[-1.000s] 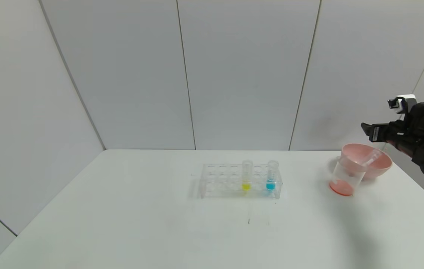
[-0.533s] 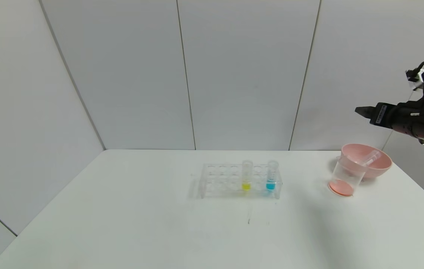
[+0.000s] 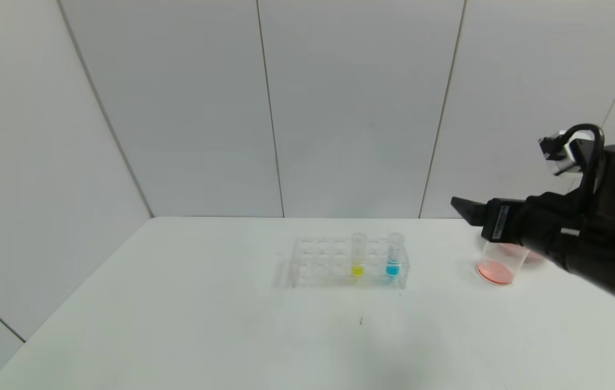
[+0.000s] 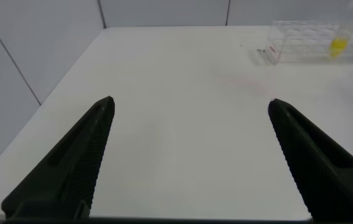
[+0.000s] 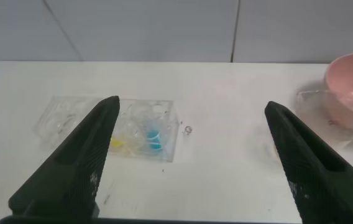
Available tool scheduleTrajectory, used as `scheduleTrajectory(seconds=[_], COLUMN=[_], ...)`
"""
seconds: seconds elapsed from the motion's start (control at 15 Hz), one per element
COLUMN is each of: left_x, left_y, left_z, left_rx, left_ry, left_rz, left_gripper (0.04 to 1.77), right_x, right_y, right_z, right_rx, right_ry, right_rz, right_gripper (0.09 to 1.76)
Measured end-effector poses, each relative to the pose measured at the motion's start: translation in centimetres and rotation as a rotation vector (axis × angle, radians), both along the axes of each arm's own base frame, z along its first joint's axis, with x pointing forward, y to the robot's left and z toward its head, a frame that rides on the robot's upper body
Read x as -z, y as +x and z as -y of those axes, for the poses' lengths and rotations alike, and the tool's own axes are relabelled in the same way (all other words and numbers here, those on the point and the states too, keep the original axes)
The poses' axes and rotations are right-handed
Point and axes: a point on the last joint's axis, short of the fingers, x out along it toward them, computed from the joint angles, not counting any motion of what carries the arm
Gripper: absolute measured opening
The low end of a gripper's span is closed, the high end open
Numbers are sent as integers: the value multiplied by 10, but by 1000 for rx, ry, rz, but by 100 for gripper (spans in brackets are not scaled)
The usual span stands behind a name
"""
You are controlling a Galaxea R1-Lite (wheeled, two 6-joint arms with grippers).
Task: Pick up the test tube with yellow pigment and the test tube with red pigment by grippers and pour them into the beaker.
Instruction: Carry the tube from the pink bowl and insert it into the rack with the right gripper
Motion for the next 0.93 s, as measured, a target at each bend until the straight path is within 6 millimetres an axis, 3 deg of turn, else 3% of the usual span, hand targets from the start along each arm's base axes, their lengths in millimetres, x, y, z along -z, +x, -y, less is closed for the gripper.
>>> scheduleTrajectory(seconds=[0.27, 0.4, 0.6, 0.93], left_x=[0, 0, 0, 0], left_y=[0, 0, 0, 0], left_z=[0, 0, 0, 0], left_rx=[0, 0, 0, 0], left_ry=[0, 0, 0, 0], left_rz=[0, 0, 0, 0], left_gripper=[176, 176, 176, 176], right_x=[32, 47, 66, 95], right_y=[-53, -67, -66, -43], right_z=[-40, -52, -70, -107], right_rx=[-113, -171, -210, -233], right_ry=[-37, -51, -61, -72], right_rz=[5, -18, -41, -55], right_gripper=[169, 169, 170, 170])
